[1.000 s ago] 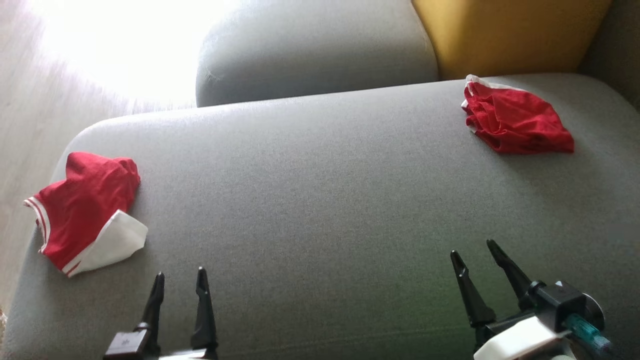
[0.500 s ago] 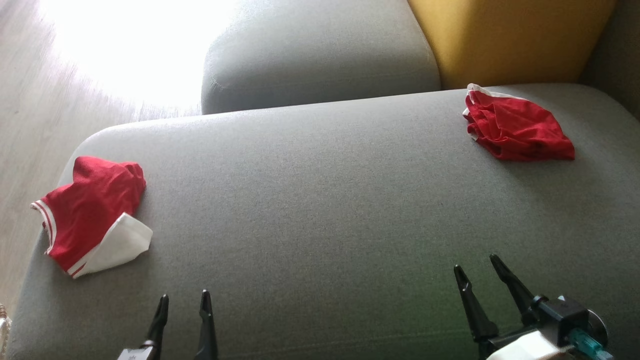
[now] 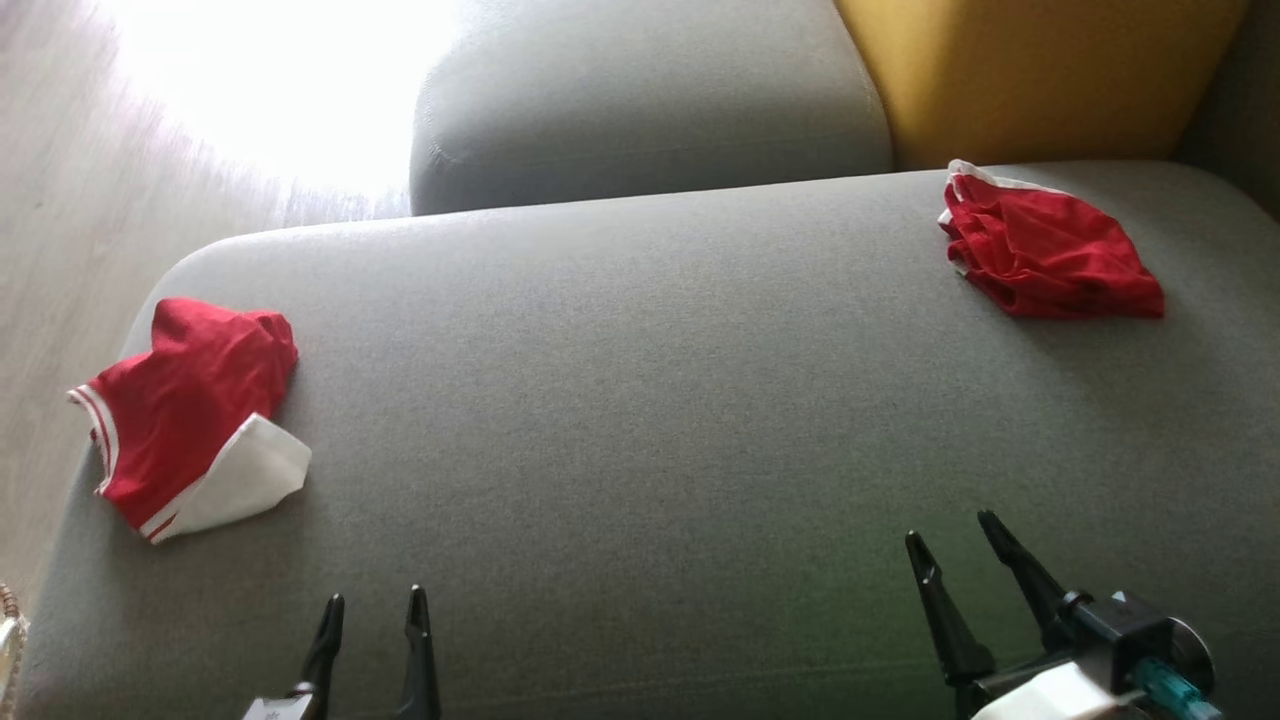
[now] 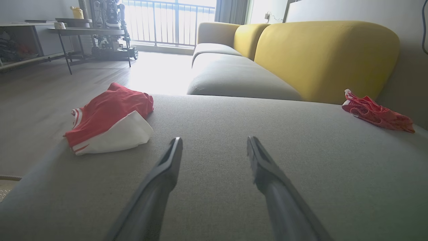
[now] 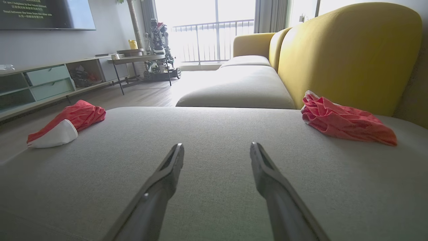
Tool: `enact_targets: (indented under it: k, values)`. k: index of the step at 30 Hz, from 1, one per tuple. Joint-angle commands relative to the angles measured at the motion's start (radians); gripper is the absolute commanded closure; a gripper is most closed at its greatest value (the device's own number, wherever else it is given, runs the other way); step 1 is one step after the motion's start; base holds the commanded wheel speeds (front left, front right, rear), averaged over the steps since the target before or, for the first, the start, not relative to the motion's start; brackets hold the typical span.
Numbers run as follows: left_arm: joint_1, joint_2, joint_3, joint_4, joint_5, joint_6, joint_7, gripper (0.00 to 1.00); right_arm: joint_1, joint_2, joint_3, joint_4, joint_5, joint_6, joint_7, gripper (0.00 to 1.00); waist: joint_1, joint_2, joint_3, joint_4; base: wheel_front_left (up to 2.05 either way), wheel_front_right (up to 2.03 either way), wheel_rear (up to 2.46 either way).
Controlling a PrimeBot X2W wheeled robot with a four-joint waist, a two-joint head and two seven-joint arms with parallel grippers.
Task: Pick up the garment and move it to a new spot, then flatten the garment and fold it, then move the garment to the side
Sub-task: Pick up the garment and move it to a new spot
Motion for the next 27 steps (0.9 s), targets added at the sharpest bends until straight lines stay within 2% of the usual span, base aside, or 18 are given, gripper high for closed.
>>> enact_targets:
  k: [1, 14, 20, 27]
  values:
    - [-0.051, -0.005, 0.021, -0.03, 0.006, 0.002, -0.005, 0.0, -0.042, -0.004, 0.032, -0.028, -0.003, 0.0, -0.009, 0.0, 0.0001, -0.0001, 0.001, 0.007, 0.0, 0.0, 0.0]
    - [-0.048, -0.005, 0.025, -0.063, 0.007, 0.031, -0.005, 0.0, -0.033, -0.004, 0.077, -0.051, 0.024, 0.0, -0.009, 0.0, 0.0001, -0.0001, -0.002, 0.112, 0.0, 0.0, 0.0]
    - [-0.036, -0.005, 0.036, -0.085, 0.011, 0.03, -0.005, 0.0, -0.023, -0.004, 0.092, -0.064, 0.041, 0.0, -0.009, 0.0, 0.0001, -0.0001, -0.004, 0.207, 0.0, 0.0, 0.0]
    - [-0.02, -0.005, 0.051, -0.099, 0.019, 0.032, -0.005, 0.0, -0.017, -0.004, 0.099, -0.066, 0.047, 0.0, -0.009, 0.0, 0.0001, -0.0001, -0.007, 0.287, 0.0, 0.0, 0.0]
